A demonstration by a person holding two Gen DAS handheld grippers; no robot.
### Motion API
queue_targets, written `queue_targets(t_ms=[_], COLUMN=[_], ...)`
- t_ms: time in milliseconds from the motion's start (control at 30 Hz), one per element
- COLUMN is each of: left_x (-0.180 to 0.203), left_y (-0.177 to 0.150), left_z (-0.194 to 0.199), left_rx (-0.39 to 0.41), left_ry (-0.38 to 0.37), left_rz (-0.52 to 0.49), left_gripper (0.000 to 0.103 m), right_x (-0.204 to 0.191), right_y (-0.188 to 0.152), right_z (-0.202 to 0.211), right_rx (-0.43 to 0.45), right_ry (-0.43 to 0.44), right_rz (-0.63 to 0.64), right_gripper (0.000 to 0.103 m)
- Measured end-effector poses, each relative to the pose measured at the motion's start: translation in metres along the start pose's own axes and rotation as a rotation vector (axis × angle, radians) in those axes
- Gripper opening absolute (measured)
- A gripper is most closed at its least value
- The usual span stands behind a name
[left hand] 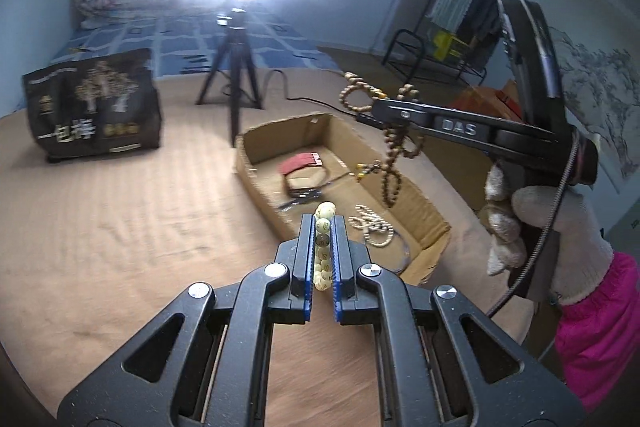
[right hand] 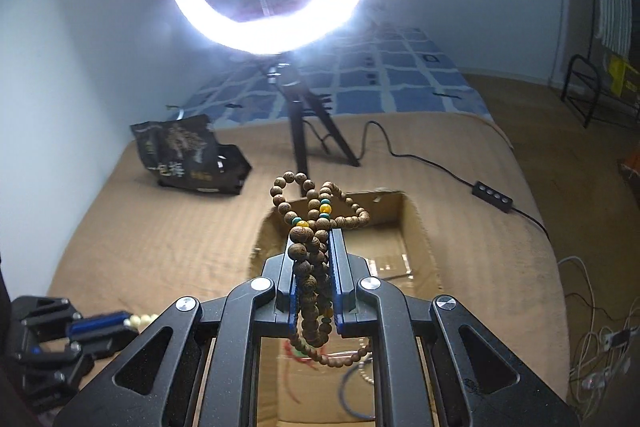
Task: Organize jewelry
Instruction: 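Lift the bracelet with the left tool toward the box while the right tool carries the mala there, then open the left tool over the box while the right tool releases the mala into it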
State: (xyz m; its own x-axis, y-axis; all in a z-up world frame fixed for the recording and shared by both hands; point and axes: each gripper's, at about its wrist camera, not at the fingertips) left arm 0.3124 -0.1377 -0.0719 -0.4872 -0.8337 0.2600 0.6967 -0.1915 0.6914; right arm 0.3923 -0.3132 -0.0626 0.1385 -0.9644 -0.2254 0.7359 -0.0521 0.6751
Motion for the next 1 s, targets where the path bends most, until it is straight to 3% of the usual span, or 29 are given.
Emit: queue_targets(t_ms=[400, 900, 967, 1000], left_x=[0.03, 0.034, 0.035, 0.035], left_y=[-0.002, -0.005, -0.006, -0.006], left_z=[-0.049, -0.062, -0.062, -0.062], left_rx=[-0.076, -0.122, -0.123, -0.124], left_ry=[-0.053, -0.068, -0.059, -0.052], left_rz=[-0.009, -0.015, -0.021, -0.025], left_gripper=[0.005, 0.005, 0.009, 0.013], right_x=[0.035, 0.05, 0.051, 0.052], right_y=[-0.005, -0.013, -0.013, -0.013], right_z=[-0.023, -0.04, -0.042, -0.042], right_rx=[-0.048, -0.106, -0.113, -0.115], right_ry=[-0.014, -0.02, -0.016, -0.024], right_rz=[-0.076, -0.133, -0.149, -0.154], right_gripper=[0.011, 0.013, 0.021, 0.036])
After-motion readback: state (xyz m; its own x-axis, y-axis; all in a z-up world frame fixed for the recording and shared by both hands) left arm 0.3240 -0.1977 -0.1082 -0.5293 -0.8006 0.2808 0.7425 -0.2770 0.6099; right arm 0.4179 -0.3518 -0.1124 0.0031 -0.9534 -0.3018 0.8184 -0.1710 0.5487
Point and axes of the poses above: each gripper's, at about its wrist camera, not at the fingertips, and z roughly against the way its jaws point, x to its right, y to its top, and after that the axes turned 4 degrees about -z, right-handed
